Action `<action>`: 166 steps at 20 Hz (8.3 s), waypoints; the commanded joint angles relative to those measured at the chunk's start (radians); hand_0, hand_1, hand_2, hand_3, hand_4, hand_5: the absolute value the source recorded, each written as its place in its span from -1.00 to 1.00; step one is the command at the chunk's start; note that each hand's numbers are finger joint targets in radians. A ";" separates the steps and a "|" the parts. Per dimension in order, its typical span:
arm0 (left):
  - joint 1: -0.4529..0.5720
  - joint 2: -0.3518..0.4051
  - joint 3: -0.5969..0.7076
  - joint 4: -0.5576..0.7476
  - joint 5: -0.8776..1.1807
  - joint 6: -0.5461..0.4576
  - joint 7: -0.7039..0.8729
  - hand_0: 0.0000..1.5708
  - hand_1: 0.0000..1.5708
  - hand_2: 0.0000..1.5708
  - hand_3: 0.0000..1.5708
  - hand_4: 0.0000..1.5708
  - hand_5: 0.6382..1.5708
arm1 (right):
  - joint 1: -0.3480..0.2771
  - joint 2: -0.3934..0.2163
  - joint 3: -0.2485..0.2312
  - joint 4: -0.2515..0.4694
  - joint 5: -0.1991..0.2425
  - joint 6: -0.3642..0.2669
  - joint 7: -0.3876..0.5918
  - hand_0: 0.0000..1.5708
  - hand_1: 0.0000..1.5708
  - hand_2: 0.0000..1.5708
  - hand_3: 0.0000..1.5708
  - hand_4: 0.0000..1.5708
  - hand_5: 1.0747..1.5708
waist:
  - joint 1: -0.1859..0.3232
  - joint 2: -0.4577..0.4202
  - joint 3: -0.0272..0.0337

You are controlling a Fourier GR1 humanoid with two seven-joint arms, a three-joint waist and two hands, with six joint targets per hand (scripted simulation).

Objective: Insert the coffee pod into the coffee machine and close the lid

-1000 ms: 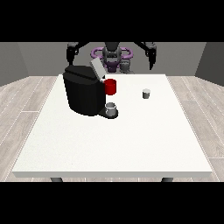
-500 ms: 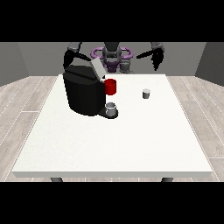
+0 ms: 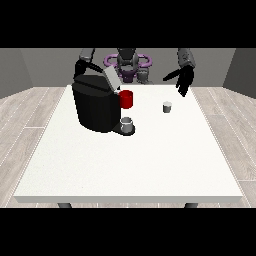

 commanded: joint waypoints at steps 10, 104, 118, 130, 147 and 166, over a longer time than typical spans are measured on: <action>-0.171 0.019 -0.040 0.301 -0.206 0.047 -0.067 -1.00 -1.00 -1.00 -1.00 -1.00 1.00 | -0.091 0.045 0.015 0.062 0.009 -0.007 0.048 -1.00 -1.00 -1.00 -1.00 -1.00 1.00 | -0.027 0.111 0.0001; -0.951 -0.085 0.050 0.612 -0.500 -0.173 0.044 0.53 0.53 0.59 0.54 -0.44 1.00 | -0.302 -0.037 -0.116 0.323 -0.010 -0.004 -0.034 -1.00 -1.00 -1.00 -1.00 -0.95 1.00 | -0.168 0.143 0.0006; -1.026 -0.047 0.082 0.643 -0.500 -0.177 0.050 0.54 0.54 0.58 0.54 -0.55 1.00 | -0.328 -0.022 -0.091 0.322 0.026 -0.034 0.003 -1.00 -1.00 -1.00 -1.00 -1.00 1.00 | -0.176 0.142 0.0005; -0.983 -0.002 0.017 0.643 -0.600 -0.080 -0.026 0.54 0.54 0.56 0.40 -1.00 1.00 | -0.318 -0.008 -0.074 0.281 0.025 -0.034 0.003 -1.00 -1.00 -1.00 -1.00 -1.00 1.00 | -0.196 0.169 0.0004; -1.021 0.000 0.068 0.654 -0.584 -0.001 -0.101 0.59 0.59 0.54 0.21 -1.00 1.00 | -0.368 -0.050 -0.113 0.278 0.012 -0.024 -0.003 -1.00 -1.00 -1.00 -1.00 -0.87 1.00 | -0.206 0.241 0.0005; -1.029 0.050 0.031 0.673 -0.675 0.053 -0.145 -1.00 -1.00 -0.21 -0.38 -1.00 1.00 | -0.382 -0.064 -0.093 0.276 0.054 -0.030 0.062 -1.00 -1.00 -1.00 -1.00 -0.81 1.00 | -0.212 0.232 0.0005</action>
